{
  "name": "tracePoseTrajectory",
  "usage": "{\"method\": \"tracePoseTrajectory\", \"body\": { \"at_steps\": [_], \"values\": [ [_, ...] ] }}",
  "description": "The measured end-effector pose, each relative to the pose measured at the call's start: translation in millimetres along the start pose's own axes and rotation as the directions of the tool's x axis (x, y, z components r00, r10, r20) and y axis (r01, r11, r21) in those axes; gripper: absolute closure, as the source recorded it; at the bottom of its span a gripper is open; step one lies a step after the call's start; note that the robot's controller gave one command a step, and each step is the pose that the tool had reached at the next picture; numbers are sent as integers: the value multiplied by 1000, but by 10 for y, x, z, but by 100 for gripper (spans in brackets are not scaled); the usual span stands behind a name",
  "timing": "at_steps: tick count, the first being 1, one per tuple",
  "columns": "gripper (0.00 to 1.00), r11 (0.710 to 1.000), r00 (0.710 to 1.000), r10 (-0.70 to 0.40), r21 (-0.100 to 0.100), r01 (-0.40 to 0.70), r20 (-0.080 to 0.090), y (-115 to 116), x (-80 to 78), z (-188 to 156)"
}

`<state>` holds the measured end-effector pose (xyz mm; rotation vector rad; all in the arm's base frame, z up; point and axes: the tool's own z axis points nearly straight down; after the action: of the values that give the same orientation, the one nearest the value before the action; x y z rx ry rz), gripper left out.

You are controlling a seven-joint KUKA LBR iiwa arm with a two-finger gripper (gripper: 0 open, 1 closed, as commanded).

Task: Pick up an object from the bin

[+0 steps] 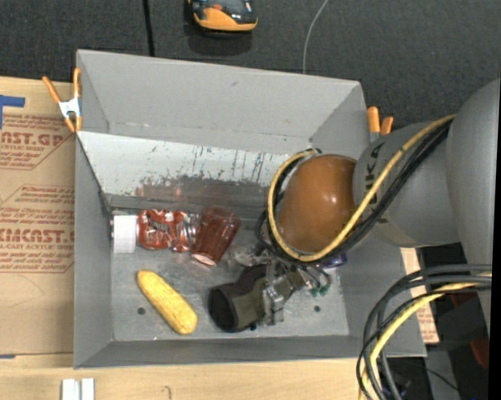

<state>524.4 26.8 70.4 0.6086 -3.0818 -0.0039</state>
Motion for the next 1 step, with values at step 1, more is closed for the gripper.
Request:
{"method": "tracePoseTrajectory", "body": {
  "at_steps": [1],
  "values": [
    [0, 998, 998, -67, 3, 67, 3, -7, 130, -9]
  ]
}}
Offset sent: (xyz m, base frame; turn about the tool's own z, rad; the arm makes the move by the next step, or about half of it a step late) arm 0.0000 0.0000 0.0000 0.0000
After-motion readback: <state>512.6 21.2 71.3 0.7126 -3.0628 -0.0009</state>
